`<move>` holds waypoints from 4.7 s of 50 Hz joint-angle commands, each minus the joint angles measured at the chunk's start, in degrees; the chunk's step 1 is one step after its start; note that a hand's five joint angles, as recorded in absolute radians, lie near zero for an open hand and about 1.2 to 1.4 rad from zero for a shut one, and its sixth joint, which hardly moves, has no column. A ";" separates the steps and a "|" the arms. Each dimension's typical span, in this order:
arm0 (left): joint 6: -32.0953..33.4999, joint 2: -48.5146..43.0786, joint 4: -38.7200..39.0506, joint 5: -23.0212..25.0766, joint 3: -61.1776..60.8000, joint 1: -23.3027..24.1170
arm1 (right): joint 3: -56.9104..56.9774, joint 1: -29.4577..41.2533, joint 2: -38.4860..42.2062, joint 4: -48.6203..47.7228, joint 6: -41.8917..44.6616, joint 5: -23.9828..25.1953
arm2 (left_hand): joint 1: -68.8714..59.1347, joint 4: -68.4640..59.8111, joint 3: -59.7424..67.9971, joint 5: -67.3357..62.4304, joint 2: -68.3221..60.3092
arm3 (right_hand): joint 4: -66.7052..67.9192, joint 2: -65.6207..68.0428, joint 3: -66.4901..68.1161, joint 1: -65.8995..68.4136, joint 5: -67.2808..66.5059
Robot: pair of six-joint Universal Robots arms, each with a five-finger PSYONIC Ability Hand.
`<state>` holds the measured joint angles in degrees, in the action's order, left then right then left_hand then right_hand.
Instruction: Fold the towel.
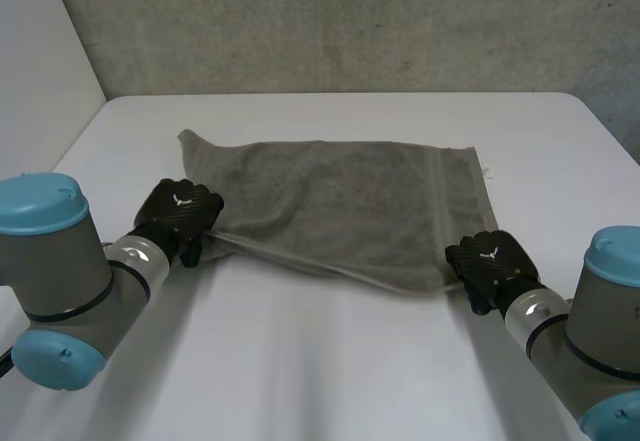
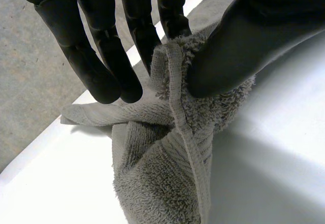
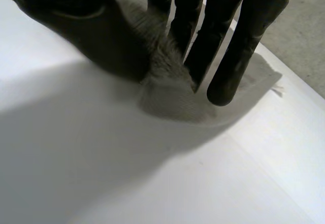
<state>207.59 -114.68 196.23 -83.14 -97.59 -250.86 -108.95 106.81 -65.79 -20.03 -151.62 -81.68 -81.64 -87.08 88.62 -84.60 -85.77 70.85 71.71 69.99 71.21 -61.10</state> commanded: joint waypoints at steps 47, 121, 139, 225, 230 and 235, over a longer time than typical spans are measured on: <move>-1.93 -2.83 4.87 -0.53 -3.13 -1.39 | -1.70 -8.37 -11.56 0.70 -0.52 -0.93 | 31.23 36.67 -38.20 44.18 35.36 | 9.15 8.29 10.01 8.79 -8.90; 4.39 38.73 -3.64 0.53 -13.59 -8.86 | 7.35 -14.69 -30.54 31.25 1.22 10.04 | 1.64 7.08 -8.62 14.60 5.77 | 9.15 8.29 10.01 8.79 -8.90; 13.36 30.66 -5.24 0.70 -17.46 -7.98 | 15.79 -19.18 -21.75 46.23 11.69 19.63 | 1.64 7.08 -8.62 14.60 5.77 | 9.15 8.29 10.01 8.79 -8.90; -22.76 9.83 11.37 6.50 -9.20 -6.84 | 11.48 -14.96 -0.92 16.52 -1.14 9.17 | 71.43 76.87 -78.40 84.38 75.56 | -45.46 -46.32 -44.60 -45.82 45.71; -22.76 9.83 12.25 6.50 -9.37 -6.75 | 12.01 -15.23 3.12 13.35 -0.79 9.09 | 71.43 76.87 -78.40 84.38 75.56 | -41.59 -42.45 -40.73 -41.95 41.84; -22.76 9.83 12.34 6.50 -9.46 -6.84 | 12.80 -15.32 4.09 13.00 -0.43 8.73 | 71.43 76.87 -78.40 84.38 75.56 | -34.19 -35.05 -33.33 -34.55 34.44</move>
<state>184.47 -104.69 208.40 -76.59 -107.19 -257.76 -97.24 91.48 -63.88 -5.81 -152.35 -72.46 -14.99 -15.11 13.72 -12.54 -14.87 31.77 31.91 31.86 31.88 -22.27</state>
